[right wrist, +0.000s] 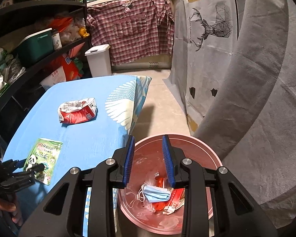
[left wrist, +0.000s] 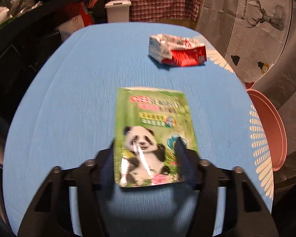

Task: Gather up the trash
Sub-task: 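Grasp the green panda packet with the left tool and lift it, then move the right tool to the white-red milk carton and grasp it while the left tool holds the packet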

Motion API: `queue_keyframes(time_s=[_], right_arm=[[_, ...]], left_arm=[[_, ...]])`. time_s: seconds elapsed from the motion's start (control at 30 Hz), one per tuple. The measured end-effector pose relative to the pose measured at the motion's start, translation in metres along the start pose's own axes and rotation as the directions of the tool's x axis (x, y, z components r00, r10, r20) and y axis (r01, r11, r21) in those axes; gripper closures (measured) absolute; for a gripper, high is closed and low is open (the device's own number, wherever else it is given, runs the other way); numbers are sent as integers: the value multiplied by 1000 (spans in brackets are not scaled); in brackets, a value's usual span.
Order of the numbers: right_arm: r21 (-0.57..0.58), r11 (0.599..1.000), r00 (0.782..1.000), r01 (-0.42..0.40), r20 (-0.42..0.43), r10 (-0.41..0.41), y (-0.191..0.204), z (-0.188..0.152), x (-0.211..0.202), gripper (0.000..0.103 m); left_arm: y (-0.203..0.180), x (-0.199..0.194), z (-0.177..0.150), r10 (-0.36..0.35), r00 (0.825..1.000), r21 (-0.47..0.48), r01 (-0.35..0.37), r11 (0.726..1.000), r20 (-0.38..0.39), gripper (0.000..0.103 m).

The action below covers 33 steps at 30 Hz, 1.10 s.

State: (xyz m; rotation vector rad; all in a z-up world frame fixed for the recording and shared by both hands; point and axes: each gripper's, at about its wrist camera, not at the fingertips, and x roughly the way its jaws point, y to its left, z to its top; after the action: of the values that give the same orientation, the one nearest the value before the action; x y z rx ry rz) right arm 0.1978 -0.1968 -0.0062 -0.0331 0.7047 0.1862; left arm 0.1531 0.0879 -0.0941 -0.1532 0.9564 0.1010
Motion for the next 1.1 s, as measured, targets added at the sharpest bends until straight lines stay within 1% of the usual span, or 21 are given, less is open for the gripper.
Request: queue_keyframes(time_s=[0.1,0.3,0.43,0.57,0.87,1.1], right_arm=[[-6,1000,1000,-2,-5,2,2,0,3,73],[-19,1000,1000,-8,-13,8,7,0,9,73],[-23,1000,1000,-20,-15,20,11,1,13,73],[-23,999,999,-48,-21,47,18,3,19,73],[-38,989,990,-140,-26,139,47,12,38,73],[-50,976,978,-210,-28,209,77,23,64,73]], left_arm=[[4,-7,8,-14,1000,-21,14,1000,20,71],[2,-25,19,-47,995,-13,48,999,83,86],[1,-38,27,-69,990,-13,71,997,121,93],[3,-49,37,-52,985,-11,54,998,167,101],[23,-53,53,-16,982,-72,30,997,190,102],[35,-58,62,0,977,-97,21,995,212,102]])
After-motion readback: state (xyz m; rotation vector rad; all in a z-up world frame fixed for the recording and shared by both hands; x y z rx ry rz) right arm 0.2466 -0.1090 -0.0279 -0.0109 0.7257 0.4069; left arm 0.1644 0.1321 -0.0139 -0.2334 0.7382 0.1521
